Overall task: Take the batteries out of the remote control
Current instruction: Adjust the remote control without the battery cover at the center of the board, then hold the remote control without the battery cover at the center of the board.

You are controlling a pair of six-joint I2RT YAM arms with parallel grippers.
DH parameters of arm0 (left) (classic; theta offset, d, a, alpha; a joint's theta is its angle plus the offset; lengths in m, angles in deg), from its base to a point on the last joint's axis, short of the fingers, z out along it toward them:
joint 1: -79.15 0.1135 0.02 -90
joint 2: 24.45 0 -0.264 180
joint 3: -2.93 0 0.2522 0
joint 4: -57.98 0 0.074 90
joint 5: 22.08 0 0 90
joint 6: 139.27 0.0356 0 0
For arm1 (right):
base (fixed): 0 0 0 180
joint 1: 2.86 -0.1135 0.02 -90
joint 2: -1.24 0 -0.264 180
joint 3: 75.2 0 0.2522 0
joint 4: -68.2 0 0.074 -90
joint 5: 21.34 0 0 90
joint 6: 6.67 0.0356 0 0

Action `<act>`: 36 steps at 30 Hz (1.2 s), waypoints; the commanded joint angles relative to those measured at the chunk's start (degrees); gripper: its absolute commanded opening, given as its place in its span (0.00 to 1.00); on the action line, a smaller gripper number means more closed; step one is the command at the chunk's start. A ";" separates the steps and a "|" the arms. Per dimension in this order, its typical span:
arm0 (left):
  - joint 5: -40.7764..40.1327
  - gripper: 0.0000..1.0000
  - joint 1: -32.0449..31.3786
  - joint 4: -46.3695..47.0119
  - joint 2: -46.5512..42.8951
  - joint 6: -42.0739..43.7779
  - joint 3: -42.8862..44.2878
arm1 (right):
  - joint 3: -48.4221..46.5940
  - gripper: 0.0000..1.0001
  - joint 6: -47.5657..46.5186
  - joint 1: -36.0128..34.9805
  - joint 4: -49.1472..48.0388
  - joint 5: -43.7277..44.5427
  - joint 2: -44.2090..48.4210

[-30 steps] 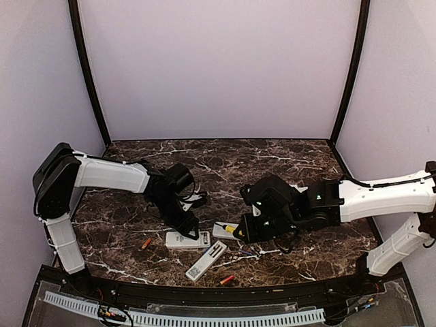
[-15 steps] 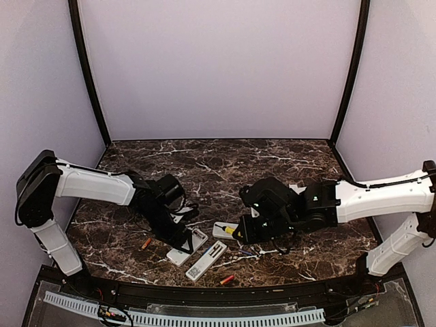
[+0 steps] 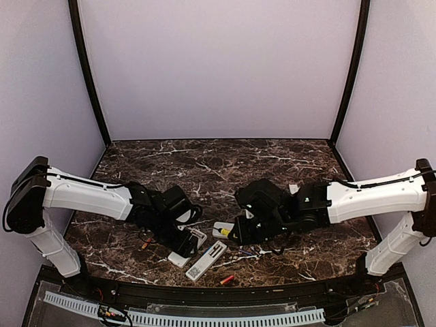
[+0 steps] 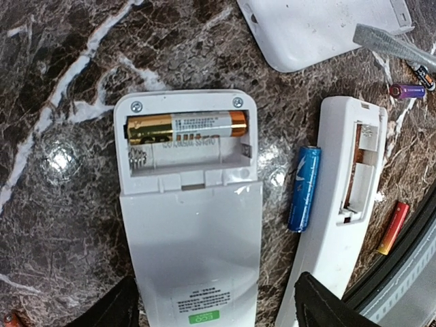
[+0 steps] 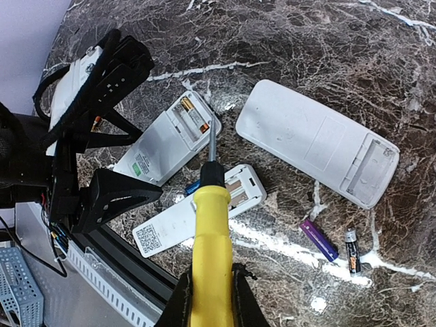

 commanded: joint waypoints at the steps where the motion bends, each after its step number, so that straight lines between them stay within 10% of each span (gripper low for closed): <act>1: -6.01 0.77 -1.33 -0.64 1.36 -2.73 -0.35 | -2.18 0.00 0.29 -0.63 -2.37 -0.62 -1.93; 20: -4.39 0.42 -3.23 1.26 0.86 14.70 0.36 | -1.57 0.00 -13.42 2.45 2.88 -5.66 0.76; 36: -3.08 0.36 -2.16 -5.66 4.59 33.84 7.05 | 1.78 0.00 -17.08 3.51 3.28 -6.28 3.71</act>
